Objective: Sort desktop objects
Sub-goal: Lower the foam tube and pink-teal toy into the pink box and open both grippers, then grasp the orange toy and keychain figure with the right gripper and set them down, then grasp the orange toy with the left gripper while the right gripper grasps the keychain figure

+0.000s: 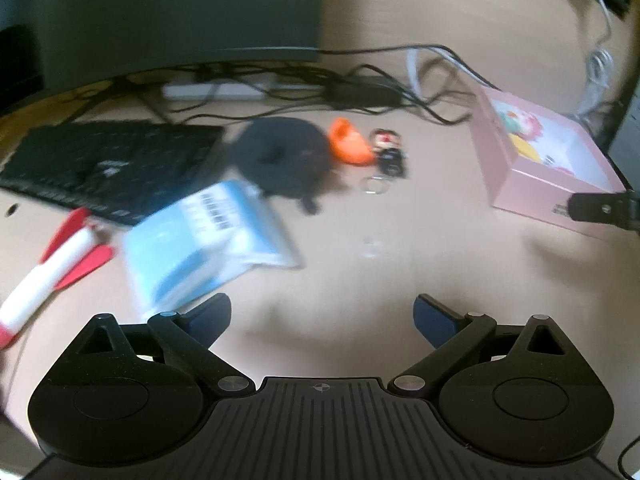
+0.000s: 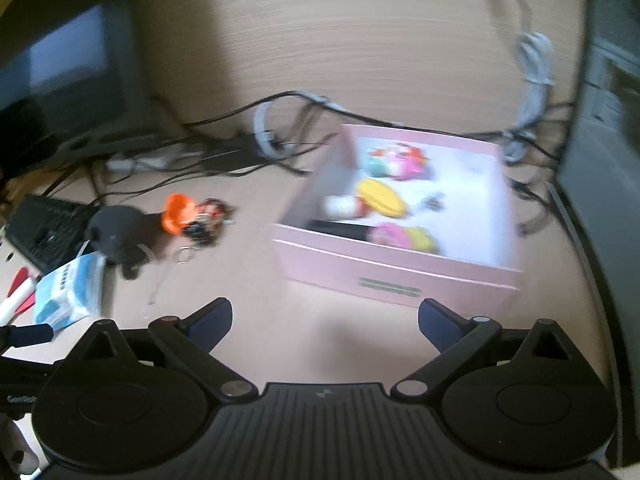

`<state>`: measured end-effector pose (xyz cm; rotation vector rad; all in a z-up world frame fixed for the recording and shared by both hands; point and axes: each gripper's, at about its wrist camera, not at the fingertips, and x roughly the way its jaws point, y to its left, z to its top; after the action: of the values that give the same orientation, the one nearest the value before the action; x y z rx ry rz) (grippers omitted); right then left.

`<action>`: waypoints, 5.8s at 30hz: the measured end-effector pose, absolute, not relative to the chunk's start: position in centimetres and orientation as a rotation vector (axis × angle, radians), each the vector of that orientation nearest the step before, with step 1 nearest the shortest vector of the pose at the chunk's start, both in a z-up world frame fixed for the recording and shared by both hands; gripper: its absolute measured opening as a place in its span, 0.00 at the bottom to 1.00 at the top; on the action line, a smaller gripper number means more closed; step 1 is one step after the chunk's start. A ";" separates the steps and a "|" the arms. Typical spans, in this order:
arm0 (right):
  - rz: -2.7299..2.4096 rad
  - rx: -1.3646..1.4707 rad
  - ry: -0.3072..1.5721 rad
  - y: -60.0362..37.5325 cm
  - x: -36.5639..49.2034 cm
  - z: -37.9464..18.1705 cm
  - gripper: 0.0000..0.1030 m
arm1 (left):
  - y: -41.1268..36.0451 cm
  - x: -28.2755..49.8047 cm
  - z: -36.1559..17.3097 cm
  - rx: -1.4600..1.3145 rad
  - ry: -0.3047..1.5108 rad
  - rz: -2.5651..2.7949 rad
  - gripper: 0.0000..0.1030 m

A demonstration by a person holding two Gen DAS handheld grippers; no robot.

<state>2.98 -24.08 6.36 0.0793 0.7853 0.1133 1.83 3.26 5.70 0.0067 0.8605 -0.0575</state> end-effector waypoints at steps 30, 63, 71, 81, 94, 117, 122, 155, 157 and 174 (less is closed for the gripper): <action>0.400 0.020 0.906 -10.3 15.2 1.9 0.56 | 9.9 -1.3 5.4 -0.083 0.869 -0.004 0.98; 0.173 -0.184 0.860 -19.4 1.5 2.5 0.53 | 3.1 -1.8 4.4 -0.025 0.910 -0.133 0.98; 0.124 -0.129 0.874 -20.8 -3.3 2.0 0.82 | -0.1 -0.2 4.3 0.037 0.861 -0.199 0.98; 0.061 -0.190 0.847 -20.9 -6.4 2.1 0.90 | -2.2 4.5 2.9 0.176 0.780 -0.246 0.76; 0.077 -0.206 0.829 -21.0 -6.5 2.1 0.91 | -1.8 1.8 2.9 0.152 0.830 -0.310 0.45; 0.370 -0.239 0.777 -14.6 3.9 0.2 0.63 | 5.3 -4.7 4.8 -0.013 0.854 -0.113 0.83; 0.364 -0.214 0.749 -15.2 2.1 1.7 0.62 | 4.4 -4.1 4.8 -0.013 0.839 -0.171 0.84; 0.220 -0.183 0.807 -19.7 -5.4 2.0 0.63 | -1.5 -2.6 3.4 0.150 0.833 -0.364 0.79; 0.224 -0.185 0.811 -19.5 -5.5 1.8 0.63 | -1.8 -2.3 3.4 0.159 0.823 -0.359 0.78; 0.228 -0.190 0.824 -19.7 -6.0 1.6 0.63 | -2.6 -1.3 2.7 0.189 0.851 -0.293 0.63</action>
<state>-6.02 -19.74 1.58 -0.1895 0.8238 0.2280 -1.28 -2.62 2.75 0.1891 0.8514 -0.2928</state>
